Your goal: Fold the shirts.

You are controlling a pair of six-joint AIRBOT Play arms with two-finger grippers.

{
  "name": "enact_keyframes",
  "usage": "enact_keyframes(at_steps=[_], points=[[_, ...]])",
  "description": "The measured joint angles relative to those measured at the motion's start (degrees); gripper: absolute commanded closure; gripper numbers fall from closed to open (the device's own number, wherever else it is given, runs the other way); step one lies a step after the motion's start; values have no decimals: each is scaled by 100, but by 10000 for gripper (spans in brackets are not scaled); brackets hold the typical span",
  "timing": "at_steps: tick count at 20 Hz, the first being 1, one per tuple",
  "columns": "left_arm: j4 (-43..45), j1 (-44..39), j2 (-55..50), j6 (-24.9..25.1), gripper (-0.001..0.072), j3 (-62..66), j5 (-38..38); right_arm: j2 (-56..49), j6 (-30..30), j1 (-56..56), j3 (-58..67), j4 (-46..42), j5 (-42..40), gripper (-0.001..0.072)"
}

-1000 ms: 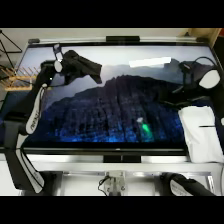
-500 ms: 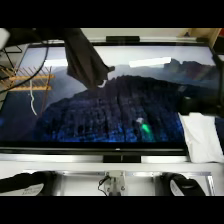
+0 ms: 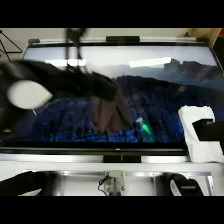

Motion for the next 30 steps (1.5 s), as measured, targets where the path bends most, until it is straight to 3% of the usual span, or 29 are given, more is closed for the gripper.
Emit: enact_keyframes(at_steps=[1, 2, 3, 5, 8, 12, 17, 20, 25, 26, 27, 28, 29, 30], points=[[-153, -192, -144, -109, 558, -323, 385, 17, 61, 0, -142, 0, 0, 31], [-328, -356, -319, -181, 228, -570, 629, 28, 136, 0, -295, 0, -26, 31], [-531, -494, -514, -245, -9, -741, 861, 42, 238, 0, -470, 2, -68, 31], [-824, -595, -796, -289, -7, -848, 1008, 52, 413, 0, -835, 24, -179, 31], [-796, -225, -920, 142, -7, -542, 170, 63, 592, 0, -1429, 192, -393, 30], [-50, 1010, -739, 597, -5, -284, -1381, 59, 826, 0, -2424, 931, -1099, 31], [-46, 2538, -629, 885, -1, -1250, -2168, -413, 1025, 0, -3633, 1937, -2253, 31], [-660, 2914, -614, 1091, -1, -2282, -1996, -1091, 929, 0, -3947, 2479, -2898, 31], [-1971, 2647, -715, 1244, 0, -3563, -706, -2315, 214, -2, -4098, 3574, -3611, 30], [-2157, 2518, -780, 1255, 24, -3683, -459, -2511, 87, 0, -4111, 3674, -3687, 30], [-2277, 2398, -837, 1261, 146, -3762, -271, -2686, -17, -4, -4116, 3775, -3718, 30], [-2409, 2277, -901, 1263, 216, -3823, -63, -2872, -125, -4, -4124, 3856, -3786, 30], [-2492, 2184, -955, 1268, 221, -3864, 118, -3012, -219, -2, -4127, 3932, -3818, 30], [-2577, 2094, -997, 1266, 278, -3897, 273, -3156, -330, -2, -4131, 4028, -3895, 30]])
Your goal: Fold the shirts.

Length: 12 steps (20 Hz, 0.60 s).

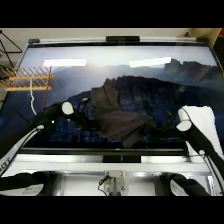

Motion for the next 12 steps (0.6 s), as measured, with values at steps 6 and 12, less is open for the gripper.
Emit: enact_keyframes(at_steps=[6, 12], points=[[-190, -197, -87, -109, 676, -46, 575, -560, -769, 184, -13, 791, -496, 626], [485, -216, 358, 116, 678, 745, 271, -284, -1307, 404, 450, 684, 92, 629]])
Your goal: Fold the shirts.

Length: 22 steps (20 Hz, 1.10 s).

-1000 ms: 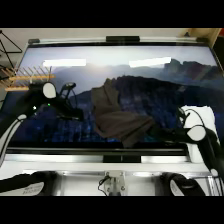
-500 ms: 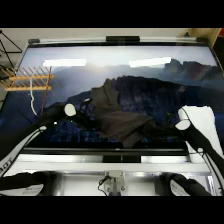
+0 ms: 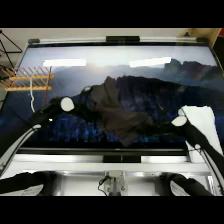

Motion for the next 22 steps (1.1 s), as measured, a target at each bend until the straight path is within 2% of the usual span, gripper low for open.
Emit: enact_keyframes(at_steps=[4, 6, 9, 12, 15, 17, 20, 22], points=[[1355, -4, 782, 63, 677, 1606, -975, 1036, -168, -68, 1510, -1226, 1196, 629], [1716, -22, 1224, 74, 677, 2616, -1235, 1648, -179, -81, 2533, -1624, 1478, 629], [1773, -212, 1823, 94, 677, 4089, -1167, 2500, -9, -92, 3884, -1687, 1270, 629], [1663, -564, 2258, 205, 677, 4968, -1010, 3156, 313, -92, 4614, -1488, 879, 629], [1762, -737, 2496, 192, 677, 5228, -1246, 3532, 739, -92, 4907, -1617, 935, 629], [2024, -780, 2524, 39, 677, 5045, -1679, 3582, 1047, -92, 4979, -1998, 1445, 629], [2286, -820, 2490, -131, 677, 4183, -2120, 3405, 1331, -92, 4741, -2664, 2531, 628], [2339, -839, 2339, -254, 677, 3322, -2170, 3200, 1349, -92, 4271, -2929, 2896, 628]])
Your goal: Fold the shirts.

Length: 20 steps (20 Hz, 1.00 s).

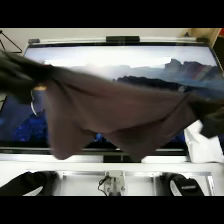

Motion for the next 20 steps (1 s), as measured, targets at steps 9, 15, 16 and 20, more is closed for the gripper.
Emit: enact_keyframes(at_steps=[9, 15, 16, 20], points=[[-310, 444, -2426, -284, 484, -999, 1799, -2273, 651, -2, -1770, -175, -2251, 628], [-1325, 1204, -3510, -192, 107, -367, 1045, -3309, 896, -94, -1781, 531, -2824, 127], [-1370, 1390, -3508, -31, 107, -278, 610, -3316, 761, -173, -1692, 553, -2721, 127], [-1226, 2208, -3021, 323, 107, -450, -778, -3045, 321, -645, -1556, -76, -1534, 127]])
